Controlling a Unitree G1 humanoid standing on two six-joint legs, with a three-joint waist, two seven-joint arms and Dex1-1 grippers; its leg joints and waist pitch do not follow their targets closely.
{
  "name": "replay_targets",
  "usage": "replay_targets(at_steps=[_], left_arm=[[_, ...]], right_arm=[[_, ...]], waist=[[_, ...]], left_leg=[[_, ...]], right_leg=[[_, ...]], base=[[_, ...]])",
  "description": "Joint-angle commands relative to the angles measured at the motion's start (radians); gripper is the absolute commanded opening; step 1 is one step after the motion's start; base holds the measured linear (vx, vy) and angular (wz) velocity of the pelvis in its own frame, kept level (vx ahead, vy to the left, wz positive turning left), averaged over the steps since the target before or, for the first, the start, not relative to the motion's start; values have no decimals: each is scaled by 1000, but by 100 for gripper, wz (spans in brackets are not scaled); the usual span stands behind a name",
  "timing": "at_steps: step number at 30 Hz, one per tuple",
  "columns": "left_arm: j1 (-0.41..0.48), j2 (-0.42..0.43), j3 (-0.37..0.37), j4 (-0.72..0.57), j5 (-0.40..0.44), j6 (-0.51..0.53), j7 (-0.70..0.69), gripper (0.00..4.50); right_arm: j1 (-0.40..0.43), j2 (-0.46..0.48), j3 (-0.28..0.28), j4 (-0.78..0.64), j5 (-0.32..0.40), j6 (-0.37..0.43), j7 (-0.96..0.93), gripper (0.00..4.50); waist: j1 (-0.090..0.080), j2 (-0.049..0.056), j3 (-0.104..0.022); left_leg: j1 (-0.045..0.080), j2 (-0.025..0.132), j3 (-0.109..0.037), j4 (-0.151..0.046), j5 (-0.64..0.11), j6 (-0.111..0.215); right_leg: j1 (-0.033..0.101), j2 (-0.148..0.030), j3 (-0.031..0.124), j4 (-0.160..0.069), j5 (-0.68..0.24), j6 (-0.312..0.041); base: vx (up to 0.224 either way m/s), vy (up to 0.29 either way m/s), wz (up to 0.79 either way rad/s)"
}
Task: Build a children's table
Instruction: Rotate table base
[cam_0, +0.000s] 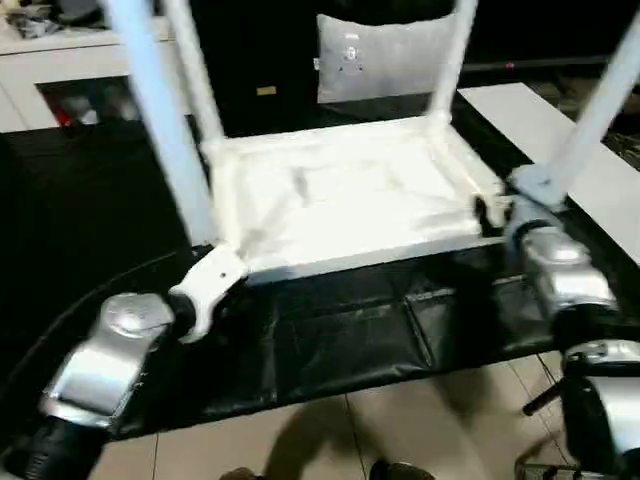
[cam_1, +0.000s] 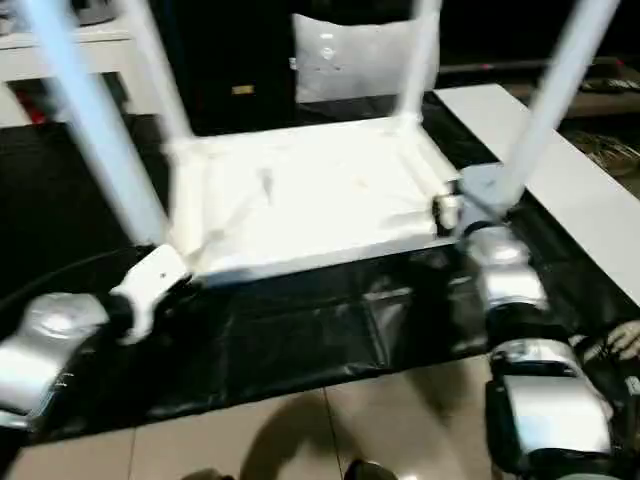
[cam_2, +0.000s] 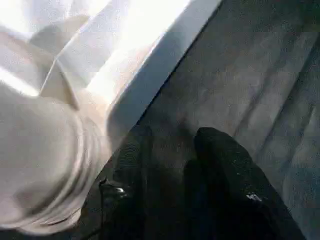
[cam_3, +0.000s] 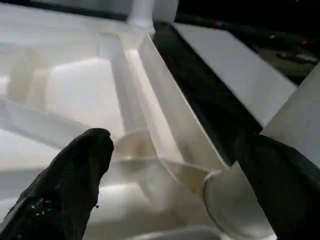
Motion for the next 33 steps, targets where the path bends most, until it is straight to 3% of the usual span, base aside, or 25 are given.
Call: replay_targets(at_steps=[1,3,5,6,9,13,15,16,18,20,21,24,27,28,29,30,31,32,33], left_arm=[[28,-11,25,-21,-30,-34,11,168],[62,-40,65,-30,-67,-69,18,168],[117,-80,129,-55,-148,-85,0,204],[149,-78,143,-66,-172,-95,-18,204],[205,-57,164,-72,-191,-123,-46,231],[234,-54,215,-59,-206,-154,-43,265],[242,-50,280,-28,-226,-219,-39,291],[244,-47,301,-18,-234,-248,-43,296],[229,-43,351,9,-252,-285,-37,313],[222,-39,363,19,-257,-292,-34,333],[219,-36,367,22,-260,-296,-34,339],[193,-18,383,56,-278,-317,-52,375],[169,-11,395,84,-295,-331,-75,388],[151,-11,397,97,-309,-329,-89,395],[138,-12,399,108,-318,-331,-99,404],[138,-12,399,108,-318,-331,-99,418],[117,-13,393,127,-318,-336,-104,428],[112,-13,392,132,-317,-338,-104,434],[53,-19,373,198,-306,-351,-92,446]], right_arm=[[11,13,1,-32,12,-23,38,450],[38,30,1,-78,30,-26,76,450],[89,48,14,-166,71,-9,161,450],[121,55,28,-220,97,0,215,450],[194,61,65,-338,139,31,301,450],[270,65,91,-466,193,103,378,450],[350,71,114,-596,237,160,401,450],[372,74,118,-632,248,174,406,450],[422,73,135,-701,250,199,413,450],[439,73,140,-722,244,202,415,450],[446,74,139,-731,243,210,412,450],[473,70,141,-778,246,300,402,450],[488,60,151,-813,257,368,409,450],[491,56,157,-817,251,390,401,450],[494,53,160,-823,246,407,392,450],[494,53,160,-823,246,407,392,450],[491,53,164,-814,228,412,375,450],[490,53,165,-811,223,413,370,450],[468,67,160,-777,198,438,331,450]], waist=[[-6,-7,-79],[-12,-6,-79],[-18,-3,-80],[-17,-5,-81],[-17,-5,-78],[-12,-3,-67],[-6,-3,-65],[-7,-3,-58],[-9,-4,-63],[-11,-3,-61],[-18,3,-58],[-27,7,-56],[-45,17,-46],[-48,24,-39],[-40,37,-32],[-19,43,-22],[25,9,-27],[25,9,-27],[20,-45,-5]], left_leg=[[-12,-11,19,-65,-288,49],[-17,-11,20,-64,-278,59],[-14,-7,20,-65,-273,72],[-17,-3,20,-65,-267,82],[-12,-1,21,-68,-281,98],[-6,0,18,-76,-353,76],[8,-1,19,-75,-381,65],[7,-6,17,-78,-415,58],[10,-8,12,-76,-439,44],[13,-8,10,-77,-451,39],[15,-6,4,-79,-487,34],[24,-5,-3,-82,-532,30],[28,7,-18,-100,-624,20],[31,20,-26,-117,-700,14],[4,50,-37,-162,-808,-4],[-37,78,-33,-218,-886,-16],[14,61,21,-204,-852,6],[14,61,21,-204,-852,6],[196,-63,39,157,-422,-22]], right_leg=[[62,-16,25,-64,-429,-156],[64,-15,25,-64,-412,-164],[61,-13,25,-63,-404,-175],[63,-14,27,-63,-386,-177],[55,-4,27,-66,-396,-181],[49,-4,26,-79,-504,-134],[40,-5,28,-89,-548,-110],[38,-3,23,-103,-619,-67],[40,-4,16,-110,-663,-34],[36,-5,12,-114,-679,-24],[39,-6,1,-123,-705,-7],[44,-5,-15,-136,-708,7],[61,-1,-34,-145,-671,7],[75,4,-46,-137,-644,8],[115,7,-35,-58,-538,-19],[150,15,-19,52,-439,-41],[91,19,57,93,-389,-43],[91,19,57,93,-389,-43],[-152,-72,47,-249,-1315,84]], base=[[0,0,0],[0,0,0],[0,0,0],[0,0,0],[0,0,0],[0,0,0],[0,0,0],[0,0,0],[0,0,0],[0,0,0],[0,0,0],[0,0,0],[0,0,0],[0,0,0],[-63,-11,-4],[-67,-47,8],[-67,-47,8],[-8,-102,15],[47,-77,1]])
